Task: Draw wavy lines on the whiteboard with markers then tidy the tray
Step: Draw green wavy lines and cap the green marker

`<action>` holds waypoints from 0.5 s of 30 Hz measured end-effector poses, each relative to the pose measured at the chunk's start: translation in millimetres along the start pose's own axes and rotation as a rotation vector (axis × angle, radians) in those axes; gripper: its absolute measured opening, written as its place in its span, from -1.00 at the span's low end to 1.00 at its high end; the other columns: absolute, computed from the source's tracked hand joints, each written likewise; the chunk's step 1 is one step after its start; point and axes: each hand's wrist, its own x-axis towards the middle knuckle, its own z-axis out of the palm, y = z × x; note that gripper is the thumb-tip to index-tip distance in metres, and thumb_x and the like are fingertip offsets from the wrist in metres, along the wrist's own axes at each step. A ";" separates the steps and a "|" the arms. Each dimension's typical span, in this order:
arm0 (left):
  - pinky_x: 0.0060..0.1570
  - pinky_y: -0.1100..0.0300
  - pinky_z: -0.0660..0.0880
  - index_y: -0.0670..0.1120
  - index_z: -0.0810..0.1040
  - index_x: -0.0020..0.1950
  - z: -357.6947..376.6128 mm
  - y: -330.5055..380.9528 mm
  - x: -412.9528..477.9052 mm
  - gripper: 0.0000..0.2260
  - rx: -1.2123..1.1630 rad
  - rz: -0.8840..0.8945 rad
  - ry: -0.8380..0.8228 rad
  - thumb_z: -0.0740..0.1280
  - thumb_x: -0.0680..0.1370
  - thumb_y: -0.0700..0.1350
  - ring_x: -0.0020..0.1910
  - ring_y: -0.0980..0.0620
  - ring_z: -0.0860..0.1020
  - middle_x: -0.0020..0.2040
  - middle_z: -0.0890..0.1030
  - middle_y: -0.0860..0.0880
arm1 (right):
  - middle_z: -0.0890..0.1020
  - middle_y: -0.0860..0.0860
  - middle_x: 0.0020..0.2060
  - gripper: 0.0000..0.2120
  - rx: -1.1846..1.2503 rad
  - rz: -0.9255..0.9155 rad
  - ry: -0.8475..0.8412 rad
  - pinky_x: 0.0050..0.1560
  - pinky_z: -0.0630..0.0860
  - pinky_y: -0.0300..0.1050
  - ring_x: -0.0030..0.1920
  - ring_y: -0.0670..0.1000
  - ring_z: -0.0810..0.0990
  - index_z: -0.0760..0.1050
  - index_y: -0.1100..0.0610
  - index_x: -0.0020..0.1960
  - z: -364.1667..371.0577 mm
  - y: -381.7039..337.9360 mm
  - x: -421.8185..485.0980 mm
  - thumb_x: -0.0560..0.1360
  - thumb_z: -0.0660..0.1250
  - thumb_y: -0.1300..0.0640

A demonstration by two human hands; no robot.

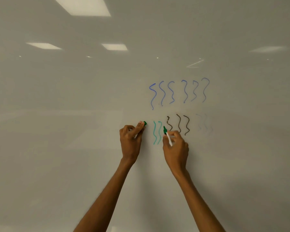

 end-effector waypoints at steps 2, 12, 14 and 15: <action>-0.08 0.48 0.26 0.04 0.65 0.19 0.9 -0.1 -1.1 -0.72 0.000 -0.019 -0.001 0.46 0.50 -0.18 -0.15 0.00 0.40 -0.19 0.50 -0.01 | 0.68 0.01 -0.11 -0.88 0.004 -0.010 -0.002 -0.16 0.57 -0.03 -0.12 0.05 0.62 0.56 0.08 0.05 -1.2 -8.1 11.4 0.53 0.36 0.09; -0.12 0.47 0.27 0.03 0.64 0.19 1.2 -1.1 -2.8 -0.72 0.009 0.008 0.010 0.46 0.49 -0.16 -0.14 0.02 0.38 -0.17 0.50 0.03 | 0.68 0.02 -0.03 -0.85 0.029 0.117 -0.035 -0.05 0.63 0.11 -0.02 0.06 0.64 0.56 0.05 0.08 10.8 26.1 -15.3 0.52 0.38 0.08; -0.12 0.47 0.27 0.02 0.64 0.19 1.0 -1.4 -2.7 -0.72 0.000 0.005 0.007 0.45 0.49 -0.16 -0.14 0.02 0.38 -0.18 0.50 0.01 | 0.68 0.02 -0.03 -0.85 0.022 0.145 -0.063 -0.06 0.63 0.11 -0.02 0.06 0.63 0.56 0.05 0.07 12.8 31.2 -24.1 0.51 0.39 0.08; -0.12 0.47 0.27 0.01 0.65 0.19 0.8 -1.3 -2.6 -0.72 -0.002 0.002 0.002 0.45 0.49 -0.16 -0.15 0.01 0.38 -0.19 0.51 0.01 | 0.68 0.01 -0.06 -0.86 0.011 0.157 -0.085 -0.08 0.63 0.11 -0.05 0.06 0.64 0.56 0.05 0.06 13.6 33.8 -28.3 0.51 0.39 0.08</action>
